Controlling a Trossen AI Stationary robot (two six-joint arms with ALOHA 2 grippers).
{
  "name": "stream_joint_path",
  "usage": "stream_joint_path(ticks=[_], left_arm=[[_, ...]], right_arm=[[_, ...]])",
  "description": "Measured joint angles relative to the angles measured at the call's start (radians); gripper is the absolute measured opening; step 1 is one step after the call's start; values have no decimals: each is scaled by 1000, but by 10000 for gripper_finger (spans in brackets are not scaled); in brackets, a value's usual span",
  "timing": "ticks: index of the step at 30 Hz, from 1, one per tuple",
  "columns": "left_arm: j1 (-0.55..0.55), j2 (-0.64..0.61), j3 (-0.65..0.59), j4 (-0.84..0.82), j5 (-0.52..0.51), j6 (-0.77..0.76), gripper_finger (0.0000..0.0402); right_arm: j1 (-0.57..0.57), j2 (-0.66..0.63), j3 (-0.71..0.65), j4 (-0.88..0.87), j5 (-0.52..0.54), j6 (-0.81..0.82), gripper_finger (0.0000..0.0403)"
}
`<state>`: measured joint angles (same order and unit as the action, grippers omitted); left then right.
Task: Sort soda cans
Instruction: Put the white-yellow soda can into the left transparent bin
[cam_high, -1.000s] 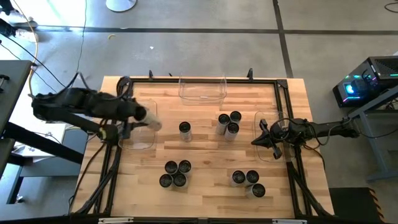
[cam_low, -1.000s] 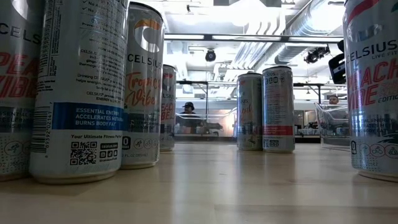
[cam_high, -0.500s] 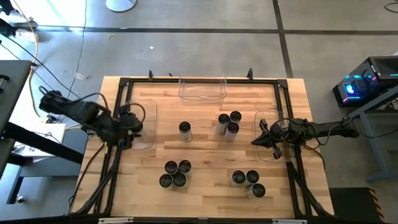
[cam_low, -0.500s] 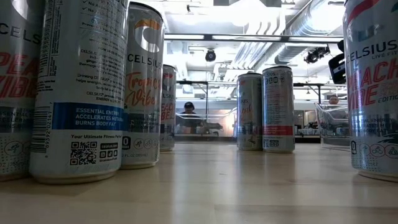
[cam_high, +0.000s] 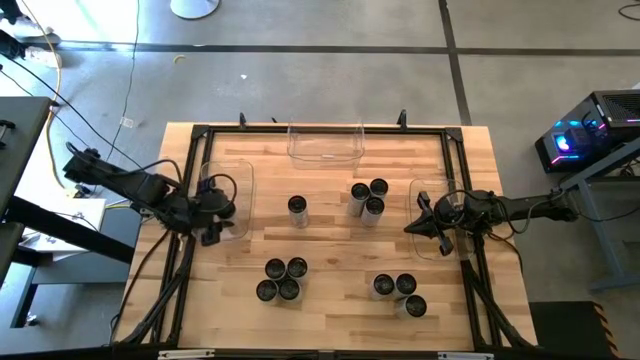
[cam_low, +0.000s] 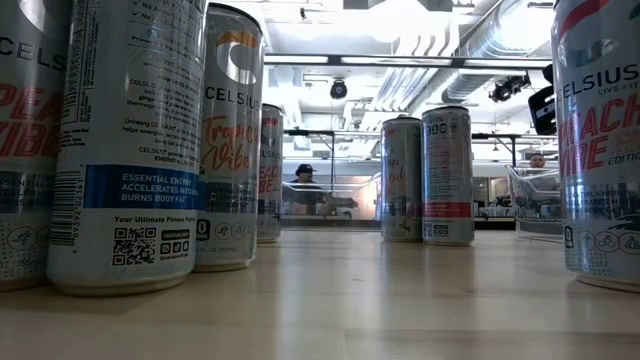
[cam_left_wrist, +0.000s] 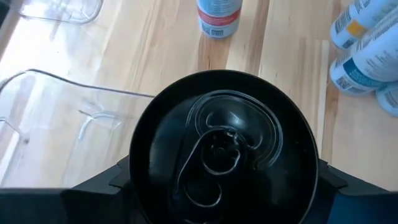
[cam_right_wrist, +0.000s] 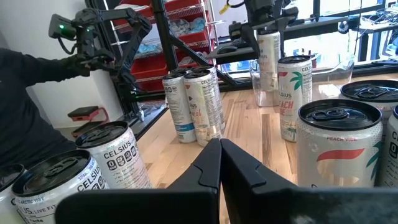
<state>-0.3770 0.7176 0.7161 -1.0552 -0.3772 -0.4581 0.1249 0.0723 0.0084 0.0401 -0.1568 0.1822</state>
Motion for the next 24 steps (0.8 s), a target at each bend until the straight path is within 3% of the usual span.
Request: stream_joint_path(ticks=[24], left_arm=[[37,44,-18,30,-3,-162,255]], right_arm=[[0,0,0,0,0,0,0]])
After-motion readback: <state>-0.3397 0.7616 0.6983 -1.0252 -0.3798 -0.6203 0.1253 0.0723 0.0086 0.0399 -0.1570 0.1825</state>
